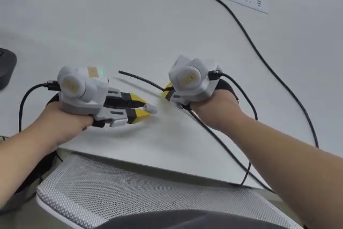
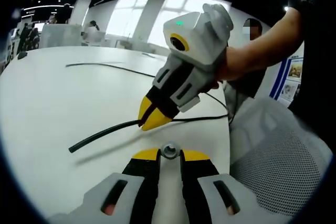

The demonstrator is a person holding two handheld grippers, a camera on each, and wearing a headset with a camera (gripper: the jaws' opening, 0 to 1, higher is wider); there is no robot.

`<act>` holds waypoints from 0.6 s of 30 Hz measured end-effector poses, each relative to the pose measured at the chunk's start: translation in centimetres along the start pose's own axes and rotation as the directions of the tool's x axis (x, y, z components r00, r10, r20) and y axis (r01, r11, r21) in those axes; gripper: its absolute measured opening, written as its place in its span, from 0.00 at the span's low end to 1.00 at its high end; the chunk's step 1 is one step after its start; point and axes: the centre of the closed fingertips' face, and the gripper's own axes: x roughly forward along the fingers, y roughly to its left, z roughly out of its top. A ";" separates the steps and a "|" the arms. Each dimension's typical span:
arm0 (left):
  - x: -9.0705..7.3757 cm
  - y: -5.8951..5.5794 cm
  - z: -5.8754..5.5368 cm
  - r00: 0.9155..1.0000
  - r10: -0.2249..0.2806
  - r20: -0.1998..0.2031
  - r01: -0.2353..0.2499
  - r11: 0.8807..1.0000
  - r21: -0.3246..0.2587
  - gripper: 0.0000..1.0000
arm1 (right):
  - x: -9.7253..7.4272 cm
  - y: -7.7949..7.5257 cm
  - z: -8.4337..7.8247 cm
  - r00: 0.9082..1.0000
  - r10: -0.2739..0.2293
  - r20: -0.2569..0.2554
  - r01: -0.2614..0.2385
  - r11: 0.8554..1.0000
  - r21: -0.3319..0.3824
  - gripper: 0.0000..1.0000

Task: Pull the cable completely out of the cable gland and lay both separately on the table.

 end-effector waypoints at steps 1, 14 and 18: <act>0.0 0.1 -0.2 1.000 0.003 -0.002 -0.003 1.000 -0.002 0.15 | 0.0 0.1 0.0 1.000 0.004 0.000 -0.004 1.000 0.007 0.00; 0.2 0.5 -1.3 1.000 0.013 -0.019 -0.013 1.000 -0.010 0.15 | 0.5 0.4 -0.1 1.000 0.013 -0.001 -0.013 1.000 0.004 0.00; 0.3 0.7 -1.5 1.000 0.016 -0.020 -0.016 1.000 -0.014 0.15 | 0.6 0.5 -0.2 1.000 0.016 -0.002 -0.016 1.000 0.000 0.00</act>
